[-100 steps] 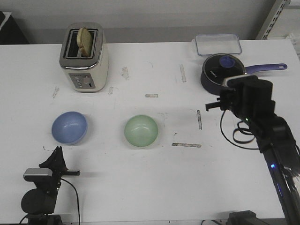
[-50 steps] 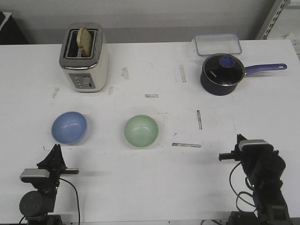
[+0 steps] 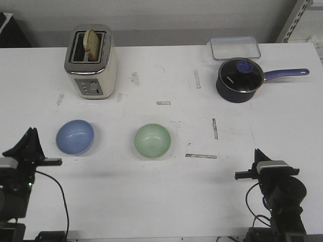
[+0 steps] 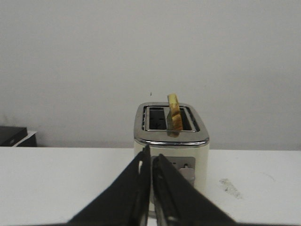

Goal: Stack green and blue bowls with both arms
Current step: 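Reach the left gripper to the light blue bowl rim and grasp it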

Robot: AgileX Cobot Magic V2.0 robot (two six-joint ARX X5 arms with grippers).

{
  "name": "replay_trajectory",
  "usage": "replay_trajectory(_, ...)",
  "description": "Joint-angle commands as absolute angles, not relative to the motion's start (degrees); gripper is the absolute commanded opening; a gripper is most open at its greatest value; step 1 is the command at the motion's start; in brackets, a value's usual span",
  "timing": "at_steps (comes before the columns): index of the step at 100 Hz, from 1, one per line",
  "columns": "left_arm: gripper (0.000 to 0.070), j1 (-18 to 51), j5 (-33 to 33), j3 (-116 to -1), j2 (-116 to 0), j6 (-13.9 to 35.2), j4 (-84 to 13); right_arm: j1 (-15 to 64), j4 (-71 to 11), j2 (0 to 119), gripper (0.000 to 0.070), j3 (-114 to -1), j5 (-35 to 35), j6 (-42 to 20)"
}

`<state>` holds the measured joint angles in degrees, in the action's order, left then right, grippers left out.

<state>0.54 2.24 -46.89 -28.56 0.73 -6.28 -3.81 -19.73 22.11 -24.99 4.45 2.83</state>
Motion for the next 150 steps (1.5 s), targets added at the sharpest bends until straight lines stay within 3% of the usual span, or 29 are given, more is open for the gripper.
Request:
replay_trajectory(1,0.0001,-0.6,2.6,-55.8,-36.2,-0.7,-12.1,-3.8,-19.1,22.3,0.0,-25.3,4.5,3.0)
replay_trajectory(14,0.0001,-4.9,2.6,-67.0,-47.6,-0.9,-24.1,-3.7,-19.1,22.3,0.0,-25.3,4.5,3.0)
replay_trajectory(28,0.0013,-8.0,2.6,-69.0,-55.3,-0.9,-28.3,-3.1,-19.1,22.6,0.0,-25.3,4.5,3.0)
replay_trajectory(32,0.0061,-8.8,2.6,-68.9,-57.1,-0.9,-29.8,-2.9,-19.1,22.6,0.0,-25.3,4.5,3.0)
replay_trajectory(44,0.035,-10.1,2.2,-68.9,-63.2,-0.4,-34.7,-2.0,-19.0,22.6,0.0,-25.3,4.5,3.2)
replay_trajectory(49,0.0435,-10.4,2.2,-68.9,-65.8,0.2,-37.1,-1.7,-19.0,22.6,0.0,-25.3,4.5,3.2)
replay_trajectory(53,0.0462,-10.7,2.2,-68.9,-67.5,0.8,-38.3,-1.5,-19.0,22.6,0.0,-25.3,4.5,3.2)
replay_trajectory(74,0.0462,-11.0,2.1,-68.9,-78.2,1.1,-43.9,-0.7,-19.0,22.6,0.0,-25.3,4.5,3.2)
replay_trajectory(111,0.0429,-11.1,1.5,-68.9,-90.3,5.1,-43.4,-0.6,-19.0,22.6,0.0,-25.3,4.5,3.2)
replay_trajectory(115,0.0363,-11.1,1.5,-68.9,-90.4,5.7,-43.2,-0.6,-19.0,22.6,0.0,-25.3,4.5,3.2)
replay_trajectory(126,0.0083,-11.1,1.4,-68.9,-90.3,5.7,-42.2,-0.6,-19.0,22.6,0.0,-25.3,4.5,3.2)
replay_trajectory(129,0.0034,-11.1,1.4,-68.9,-90.3,5.7,-42.1,-0.6,-19.0,22.6,0.0,-25.3,4.5,3.2)
replay_trajectory(133,0.0,-11.1,1.4,-68.9,-90.3,5.7,-42.0,-0.6,-19.0,22.6,0.0,-25.3,4.5,3.2)
replay_trajectory(150,0.0,-10.8,1.0,-69.1,-90.3,5.7,-40.6,-0.6,-19.0,22.6,0.0,-25.3,4.5,3.2)
